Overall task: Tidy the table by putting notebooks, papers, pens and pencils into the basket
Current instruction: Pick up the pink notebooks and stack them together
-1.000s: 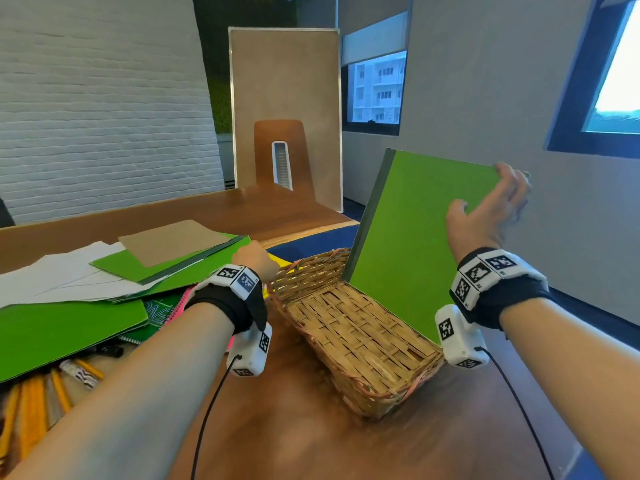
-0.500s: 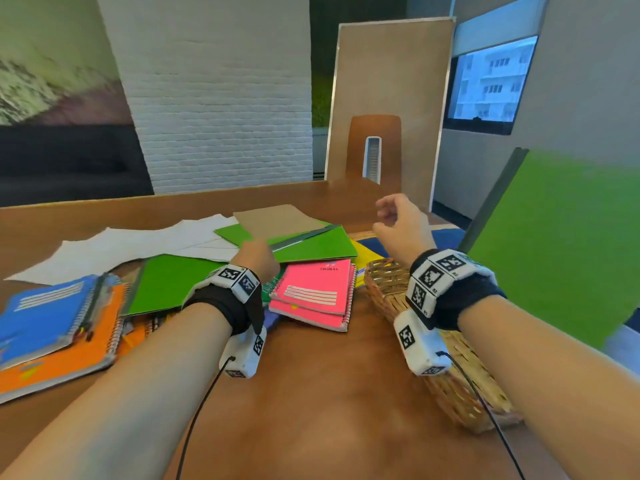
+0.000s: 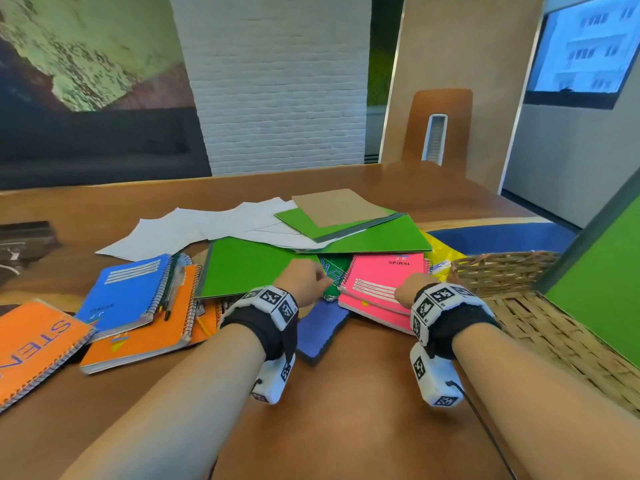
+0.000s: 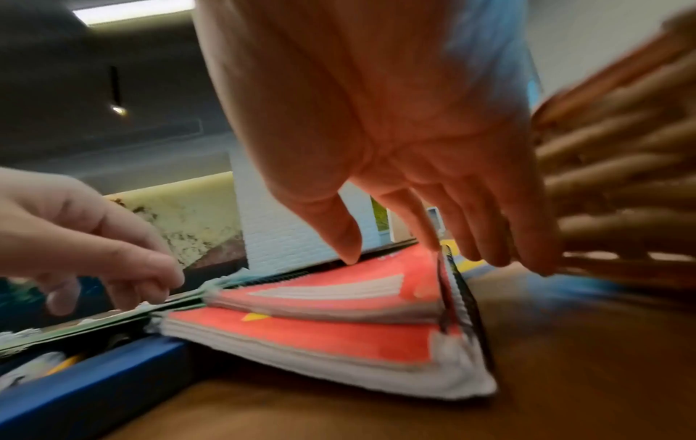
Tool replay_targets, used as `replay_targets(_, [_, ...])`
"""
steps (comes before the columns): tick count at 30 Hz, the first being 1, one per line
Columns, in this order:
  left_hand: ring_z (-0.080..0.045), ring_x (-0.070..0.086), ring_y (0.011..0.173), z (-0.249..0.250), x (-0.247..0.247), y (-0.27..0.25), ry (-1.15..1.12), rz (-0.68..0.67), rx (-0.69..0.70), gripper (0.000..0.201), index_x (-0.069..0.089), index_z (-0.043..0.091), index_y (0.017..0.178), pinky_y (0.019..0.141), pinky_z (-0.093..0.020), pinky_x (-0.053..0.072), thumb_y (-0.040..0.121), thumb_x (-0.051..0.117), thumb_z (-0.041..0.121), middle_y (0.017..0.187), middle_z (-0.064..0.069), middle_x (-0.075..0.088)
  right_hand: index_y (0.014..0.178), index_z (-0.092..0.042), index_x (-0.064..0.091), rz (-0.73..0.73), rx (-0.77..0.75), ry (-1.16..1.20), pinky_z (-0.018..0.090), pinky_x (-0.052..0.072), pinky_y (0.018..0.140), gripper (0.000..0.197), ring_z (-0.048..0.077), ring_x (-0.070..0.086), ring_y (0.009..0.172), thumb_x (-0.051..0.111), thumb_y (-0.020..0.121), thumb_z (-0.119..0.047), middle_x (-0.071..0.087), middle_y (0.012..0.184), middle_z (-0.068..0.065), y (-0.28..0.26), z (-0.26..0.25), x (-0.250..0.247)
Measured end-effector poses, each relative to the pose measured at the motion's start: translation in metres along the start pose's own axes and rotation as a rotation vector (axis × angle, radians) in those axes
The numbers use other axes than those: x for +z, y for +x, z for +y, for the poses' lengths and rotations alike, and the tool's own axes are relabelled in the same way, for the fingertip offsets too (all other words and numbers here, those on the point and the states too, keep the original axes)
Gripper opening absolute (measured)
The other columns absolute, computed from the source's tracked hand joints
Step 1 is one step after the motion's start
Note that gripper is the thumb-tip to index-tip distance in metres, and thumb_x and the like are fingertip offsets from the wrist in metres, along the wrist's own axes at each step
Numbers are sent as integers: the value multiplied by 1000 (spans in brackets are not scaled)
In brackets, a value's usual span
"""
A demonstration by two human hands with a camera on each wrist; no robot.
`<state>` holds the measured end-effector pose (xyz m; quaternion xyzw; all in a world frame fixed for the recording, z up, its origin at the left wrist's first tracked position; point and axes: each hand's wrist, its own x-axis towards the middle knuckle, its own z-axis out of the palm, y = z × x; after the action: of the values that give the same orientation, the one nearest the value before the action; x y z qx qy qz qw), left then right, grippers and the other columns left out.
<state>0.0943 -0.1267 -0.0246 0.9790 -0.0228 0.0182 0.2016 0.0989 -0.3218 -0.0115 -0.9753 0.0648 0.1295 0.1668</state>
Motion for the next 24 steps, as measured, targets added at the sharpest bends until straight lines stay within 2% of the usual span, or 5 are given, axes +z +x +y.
replay_targets(4, [-27,55,79,6,16,12,65,-80,48,39,66,1,94,72,-33,47,94,53,37,96,-18,66,128,-3,51,-49,64,183,26,34,79,35,20,42,94,45,94,-13,50,131,17,13,12,12])
replay_targets(8, [-26,53,76,6,26,18,134,-149,74,37,63,3,89,66,-32,44,91,53,39,91,-17,64,129,-3,51,-39,109,254,27,36,81,38,29,49,122,50,93,-16,50,134,15,18,14,9])
replay_targets(16, [-32,60,85,-3,19,24,110,-6,-182,16,59,6,75,69,-30,46,88,54,15,90,-19,62,129,1,47,-7,186,244,30,41,98,53,26,50,123,52,94,-39,51,135,14,18,4,6])
replay_targets(19, [-31,61,88,-7,20,22,82,-11,-316,34,58,1,79,67,-29,43,94,53,31,88,-13,58,130,1,46,14,210,346,30,39,101,53,26,48,126,50,95,-38,49,137,13,19,-2,5])
replay_targets(24, [-34,62,105,-9,23,30,-308,16,-460,20,59,-1,92,81,-37,51,85,63,17,112,-21,65,132,5,40,53,242,528,29,43,87,52,27,52,120,60,90,-20,51,133,15,27,-11,8])
